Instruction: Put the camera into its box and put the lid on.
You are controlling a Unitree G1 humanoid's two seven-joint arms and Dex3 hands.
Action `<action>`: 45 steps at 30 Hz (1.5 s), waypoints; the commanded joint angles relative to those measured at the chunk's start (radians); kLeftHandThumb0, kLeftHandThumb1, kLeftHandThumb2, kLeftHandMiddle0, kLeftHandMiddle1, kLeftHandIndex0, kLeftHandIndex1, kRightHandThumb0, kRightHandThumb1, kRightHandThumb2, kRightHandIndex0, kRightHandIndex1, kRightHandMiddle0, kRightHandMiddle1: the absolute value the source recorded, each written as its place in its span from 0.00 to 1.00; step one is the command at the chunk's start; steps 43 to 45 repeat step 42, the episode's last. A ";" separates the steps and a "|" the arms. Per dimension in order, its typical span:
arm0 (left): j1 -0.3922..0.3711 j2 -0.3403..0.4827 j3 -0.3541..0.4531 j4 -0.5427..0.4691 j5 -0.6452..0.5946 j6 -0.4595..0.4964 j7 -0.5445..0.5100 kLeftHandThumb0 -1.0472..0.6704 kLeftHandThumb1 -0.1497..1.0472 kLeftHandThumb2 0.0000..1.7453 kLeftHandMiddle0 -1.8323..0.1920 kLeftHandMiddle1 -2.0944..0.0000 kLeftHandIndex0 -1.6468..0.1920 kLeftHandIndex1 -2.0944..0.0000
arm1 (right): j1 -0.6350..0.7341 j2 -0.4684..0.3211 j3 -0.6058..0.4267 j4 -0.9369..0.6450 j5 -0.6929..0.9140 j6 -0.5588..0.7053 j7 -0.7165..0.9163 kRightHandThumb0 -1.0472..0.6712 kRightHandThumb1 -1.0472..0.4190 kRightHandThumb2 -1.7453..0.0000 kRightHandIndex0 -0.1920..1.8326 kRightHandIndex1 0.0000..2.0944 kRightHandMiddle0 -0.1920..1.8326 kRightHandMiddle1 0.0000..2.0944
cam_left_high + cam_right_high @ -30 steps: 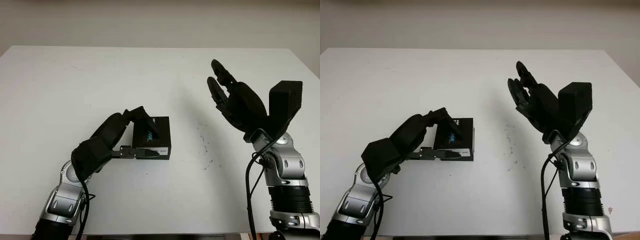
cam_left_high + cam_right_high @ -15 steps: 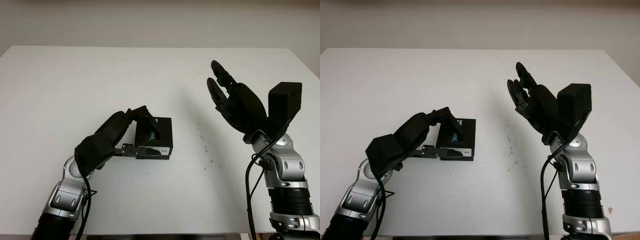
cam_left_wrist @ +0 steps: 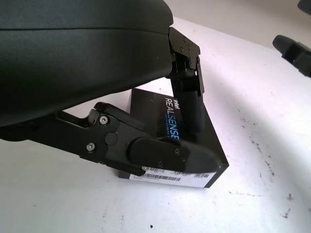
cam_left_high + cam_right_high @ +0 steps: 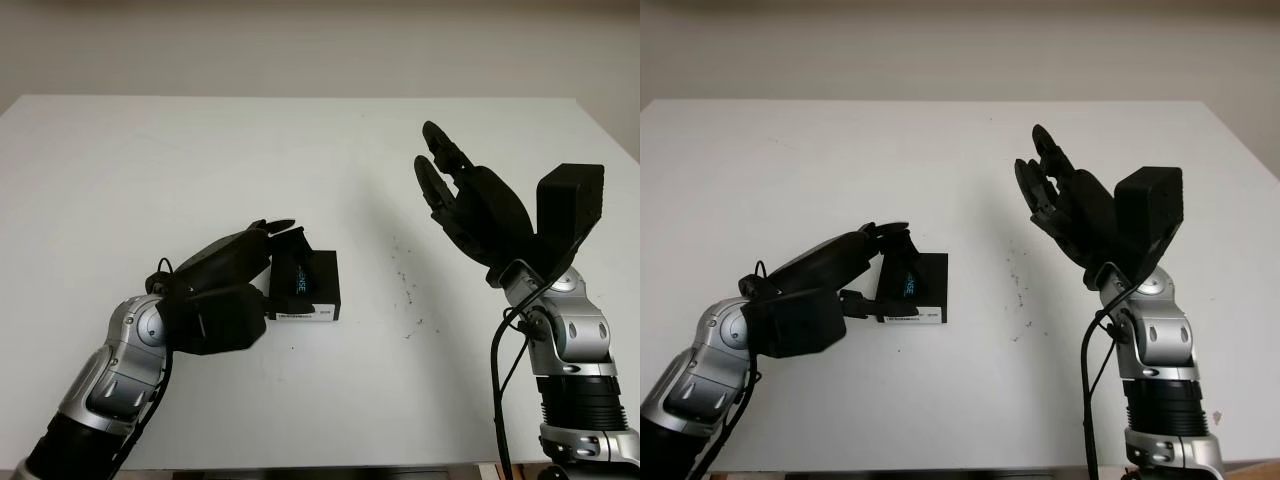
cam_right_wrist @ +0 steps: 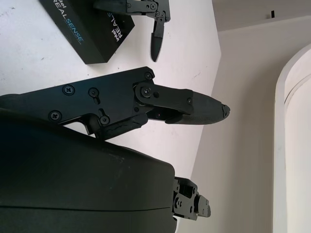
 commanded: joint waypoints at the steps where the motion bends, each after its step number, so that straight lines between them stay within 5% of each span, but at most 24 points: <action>1: 0.029 0.025 -0.019 0.023 0.035 0.031 -0.013 0.13 1.00 0.25 1.00 1.00 0.96 0.98 | -0.015 -0.002 -0.003 0.002 0.003 -0.010 0.004 0.24 0.00 0.70 0.01 0.03 0.01 0.02; 13: 0.052 0.002 0.003 0.018 0.007 0.065 -0.032 0.12 1.00 0.30 1.00 1.00 0.99 0.98 | -0.004 0.001 0.003 -0.027 -0.001 0.006 0.000 0.24 0.00 0.69 0.01 0.02 0.00 0.02; 20: 0.125 -0.185 0.202 0.032 -0.284 -0.079 0.168 0.16 1.00 0.27 1.00 1.00 1.00 1.00 | 0.024 0.015 0.016 -0.078 -0.001 0.002 -0.010 0.24 0.00 0.68 0.01 0.02 0.00 0.02; 24: 0.105 -0.306 0.315 0.046 -0.473 -0.176 0.278 0.16 1.00 0.30 1.00 1.00 1.00 1.00 | 0.041 0.048 0.030 -0.112 -0.009 -0.014 -0.042 0.24 0.00 0.66 0.00 0.01 0.00 0.00; 27: 0.079 -0.365 0.383 0.047 -0.605 -0.163 0.322 0.14 1.00 0.28 1.00 1.00 1.00 1.00 | 0.054 0.076 0.049 -0.132 -0.028 -0.026 -0.073 0.23 0.00 0.65 0.00 0.00 0.00 0.00; 45: 0.092 -0.347 0.438 0.102 -0.693 -0.129 0.327 0.15 1.00 0.31 1.00 1.00 1.00 1.00 | 0.058 0.143 0.055 -0.093 -0.070 -0.065 -0.157 0.22 0.00 0.64 0.00 0.00 0.00 0.00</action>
